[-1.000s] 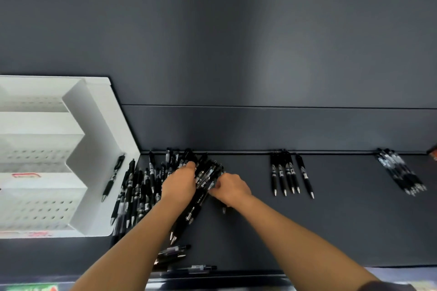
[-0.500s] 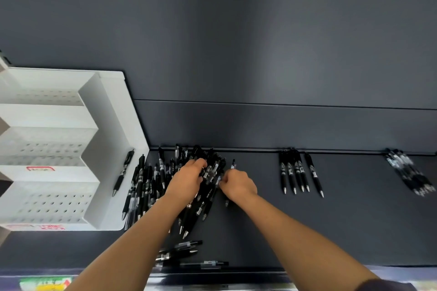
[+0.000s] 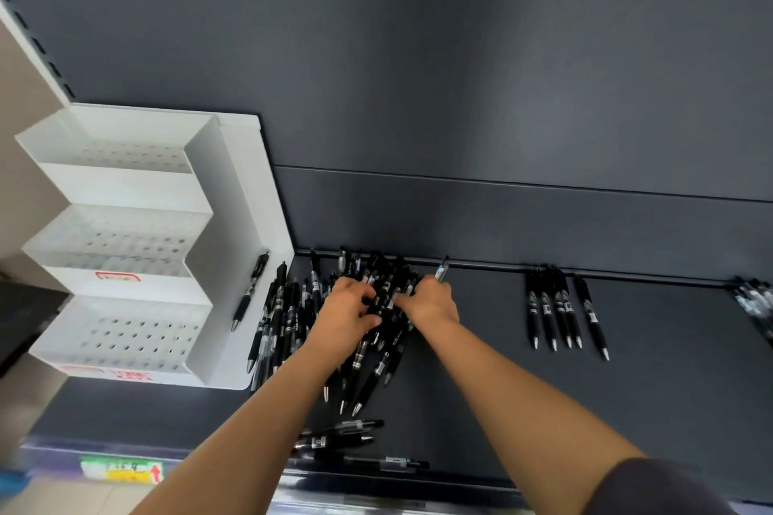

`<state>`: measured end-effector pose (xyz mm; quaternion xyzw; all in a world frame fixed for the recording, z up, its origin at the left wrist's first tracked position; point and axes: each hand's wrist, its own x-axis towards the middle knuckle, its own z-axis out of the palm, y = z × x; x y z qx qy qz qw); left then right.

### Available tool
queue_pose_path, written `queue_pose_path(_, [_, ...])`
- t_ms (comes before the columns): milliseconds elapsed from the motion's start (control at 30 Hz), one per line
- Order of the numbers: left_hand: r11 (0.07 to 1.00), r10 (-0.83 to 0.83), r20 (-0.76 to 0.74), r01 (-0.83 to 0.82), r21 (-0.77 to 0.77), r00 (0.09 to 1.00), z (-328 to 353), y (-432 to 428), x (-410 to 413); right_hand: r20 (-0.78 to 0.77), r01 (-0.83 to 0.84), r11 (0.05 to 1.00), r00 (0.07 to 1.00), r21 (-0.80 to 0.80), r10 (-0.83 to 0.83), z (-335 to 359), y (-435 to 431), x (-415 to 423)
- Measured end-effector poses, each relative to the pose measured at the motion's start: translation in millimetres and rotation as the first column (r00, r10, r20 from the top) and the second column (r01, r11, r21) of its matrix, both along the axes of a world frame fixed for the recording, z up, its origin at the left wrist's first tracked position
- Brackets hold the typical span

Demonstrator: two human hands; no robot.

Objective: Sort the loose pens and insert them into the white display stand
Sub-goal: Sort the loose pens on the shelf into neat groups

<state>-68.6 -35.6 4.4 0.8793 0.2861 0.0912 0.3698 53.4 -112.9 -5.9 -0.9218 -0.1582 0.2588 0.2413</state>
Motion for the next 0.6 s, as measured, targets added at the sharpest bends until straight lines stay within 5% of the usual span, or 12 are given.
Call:
queue_pose_path(167, [0.999,0.033,-0.01,-0.033,0.016,0.999,-1.6,3.5,-3.2,-0.047,0.07,0.998,0.996,-0.004,-0.07,-0.4,15.5,-4.7])
queue_pose_path(600, [0.997,0.067,0.064,-0.069,0.033,0.996,19.3,-11.1,26.8,-0.234,0.241,0.876,0.96,0.417,-0.153,13.4,-10.5,12.1])
